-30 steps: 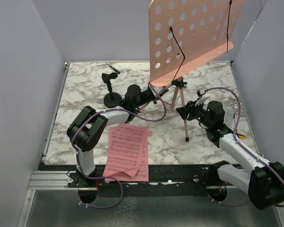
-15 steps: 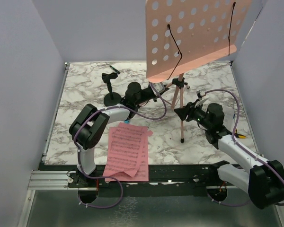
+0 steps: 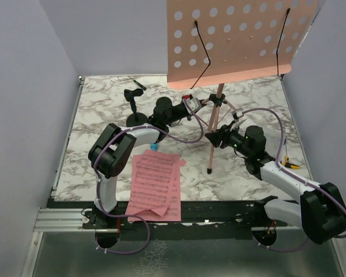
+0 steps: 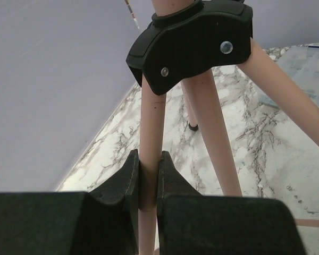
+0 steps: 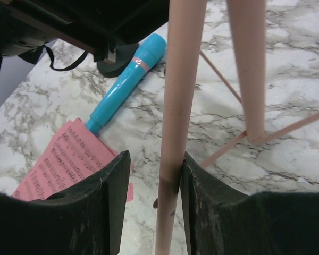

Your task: Set up the instrument practice props

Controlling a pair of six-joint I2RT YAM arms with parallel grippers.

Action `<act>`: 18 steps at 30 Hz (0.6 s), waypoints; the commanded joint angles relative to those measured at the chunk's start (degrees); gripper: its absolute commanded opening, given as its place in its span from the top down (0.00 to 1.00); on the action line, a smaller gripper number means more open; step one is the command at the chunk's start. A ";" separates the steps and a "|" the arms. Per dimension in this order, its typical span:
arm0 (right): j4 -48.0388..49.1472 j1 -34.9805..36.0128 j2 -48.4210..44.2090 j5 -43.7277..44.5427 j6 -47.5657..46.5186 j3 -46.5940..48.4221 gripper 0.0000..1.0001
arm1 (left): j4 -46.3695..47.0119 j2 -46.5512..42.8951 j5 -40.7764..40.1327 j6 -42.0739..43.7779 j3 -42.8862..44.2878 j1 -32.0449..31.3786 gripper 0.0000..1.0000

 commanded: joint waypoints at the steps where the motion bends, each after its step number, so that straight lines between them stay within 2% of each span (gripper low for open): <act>1: 0.76 8.06 4.33 -14.71 4.16 1.68 0.56 | -9.36 5.37 -0.78 -4.07 1.38 -1.54 1.00; 12: 2.81 14.70 9.89 -12.12 4.42 5.89 0.52 | -9.36 7.58 2.79 -4.26 3.93 -0.90 1.00; 18: 2.54 16.09 10.89 -9.74 4.42 6.06 0.51 | -9.36 7.01 2.41 -3.99 2.66 -0.81 1.00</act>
